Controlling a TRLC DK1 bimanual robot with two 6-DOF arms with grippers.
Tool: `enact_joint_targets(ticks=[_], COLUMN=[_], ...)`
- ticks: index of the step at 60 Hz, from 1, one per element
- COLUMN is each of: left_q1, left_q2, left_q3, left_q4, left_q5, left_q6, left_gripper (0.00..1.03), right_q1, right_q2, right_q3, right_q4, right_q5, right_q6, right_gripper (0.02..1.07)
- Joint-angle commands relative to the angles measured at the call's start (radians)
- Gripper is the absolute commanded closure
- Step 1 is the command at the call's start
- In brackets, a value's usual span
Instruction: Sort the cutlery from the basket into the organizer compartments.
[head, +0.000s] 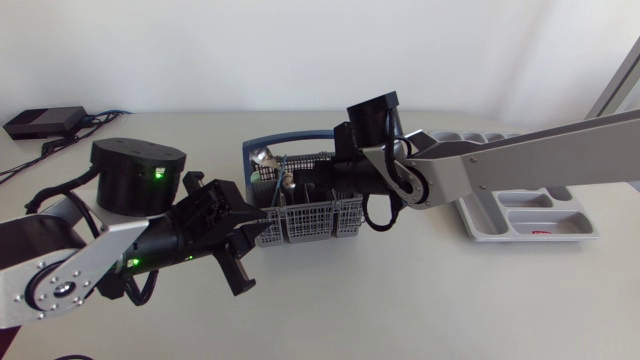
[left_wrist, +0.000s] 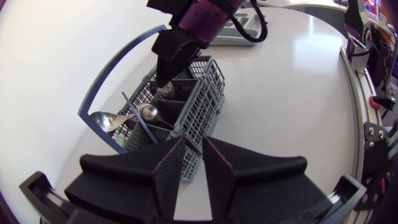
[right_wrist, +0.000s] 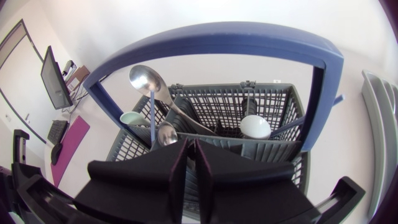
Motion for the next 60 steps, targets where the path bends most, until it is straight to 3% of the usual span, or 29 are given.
enact_joint_targets(ticks=[1,19,36,45,60], left_q1=[-0.008,-0.006,-0.003,-0.008,-0.029], left_q2=[-0.003,-0.018,-0.03,-0.039,-0.055], left_q3=[-0.021,-0.032,-0.035,-0.035,-0.027], left_q4=[0.011,0.008,0.002,-0.003,-0.02], left_q5=[0.0,-0.019,-0.025,-0.042,-0.077], left_q6=[-0.02,-0.019,-0.017,-0.017,-0.017], left_gripper=[0.81,0.81,0.81,0.81,0.81], right_q1=[-0.007,0.026,-0.008,-0.046,-0.163], right_q2=[0.03,-0.037,-0.096,-0.152,-0.261], right_q3=[-0.001,-0.024,-0.033,-0.019,0.039], right_q4=[-0.014,-0.038,-0.078,-0.12,-0.262], right_q5=[0.002,-0.024,-0.123,-0.205,-0.465], right_q6=[0.001,-0.024,-0.024,-0.022,0.01], right_gripper=[1.01,1.01,1.01,1.01,1.01])
